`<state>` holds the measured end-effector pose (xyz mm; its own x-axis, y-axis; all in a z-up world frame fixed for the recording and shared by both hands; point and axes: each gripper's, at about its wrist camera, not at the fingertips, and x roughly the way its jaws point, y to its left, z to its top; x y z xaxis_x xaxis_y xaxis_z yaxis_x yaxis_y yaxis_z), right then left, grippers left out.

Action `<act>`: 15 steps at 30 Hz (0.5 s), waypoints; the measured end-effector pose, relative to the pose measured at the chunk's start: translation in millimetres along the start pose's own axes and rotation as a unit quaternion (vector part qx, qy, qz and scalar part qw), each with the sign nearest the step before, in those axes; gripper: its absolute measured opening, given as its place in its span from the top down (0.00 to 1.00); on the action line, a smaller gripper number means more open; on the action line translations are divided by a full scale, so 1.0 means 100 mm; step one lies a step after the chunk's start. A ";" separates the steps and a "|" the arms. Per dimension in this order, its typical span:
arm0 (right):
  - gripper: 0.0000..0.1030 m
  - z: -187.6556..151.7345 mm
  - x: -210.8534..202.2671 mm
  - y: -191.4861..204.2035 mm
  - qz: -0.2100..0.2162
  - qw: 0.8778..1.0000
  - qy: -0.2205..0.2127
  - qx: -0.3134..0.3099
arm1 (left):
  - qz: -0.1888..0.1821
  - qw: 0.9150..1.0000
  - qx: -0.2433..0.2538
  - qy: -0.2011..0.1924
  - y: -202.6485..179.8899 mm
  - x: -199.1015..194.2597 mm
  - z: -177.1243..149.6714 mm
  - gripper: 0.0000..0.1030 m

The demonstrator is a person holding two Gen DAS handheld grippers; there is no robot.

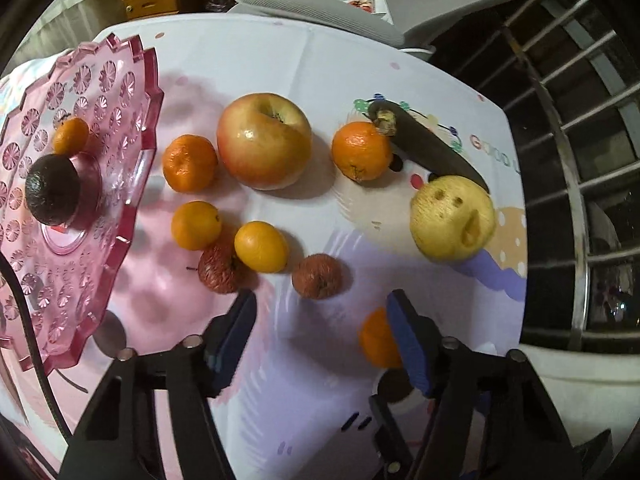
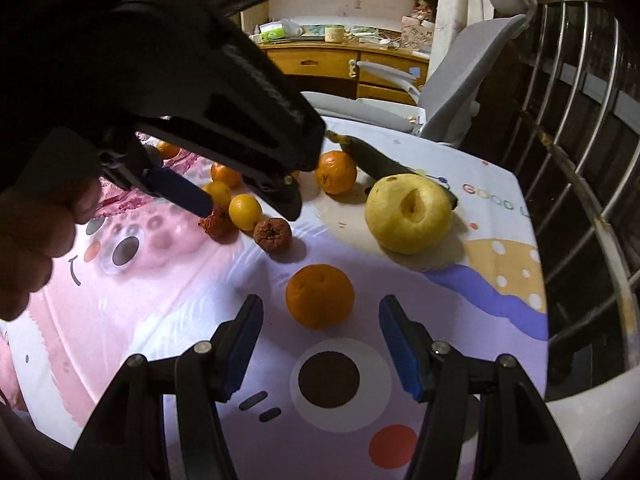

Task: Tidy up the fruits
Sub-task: 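Grasp a brown lychee with the left tool while the right tool grasps an orange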

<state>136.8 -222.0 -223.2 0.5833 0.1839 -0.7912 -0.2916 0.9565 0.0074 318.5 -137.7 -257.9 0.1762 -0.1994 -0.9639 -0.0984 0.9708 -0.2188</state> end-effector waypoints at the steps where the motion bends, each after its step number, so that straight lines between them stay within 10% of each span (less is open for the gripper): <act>1: 0.44 0.00 0.02 0.00 0.003 1.000 0.001 -0.001 | 0.001 1.000 -0.003 0.001 0.00 0.03 0.01 0.44; 15: 0.53 -0.01 0.24 0.00 0.012 1.000 0.008 -0.006 | 0.000 0.999 -0.036 0.017 0.01 0.39 0.08 0.63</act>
<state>150.3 -217.5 -242.7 0.5636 0.2037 -0.8005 -0.3150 0.9489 0.0197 332.8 -144.0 -294.9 0.1422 -0.2047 -0.9684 -0.1685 0.9591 -0.2275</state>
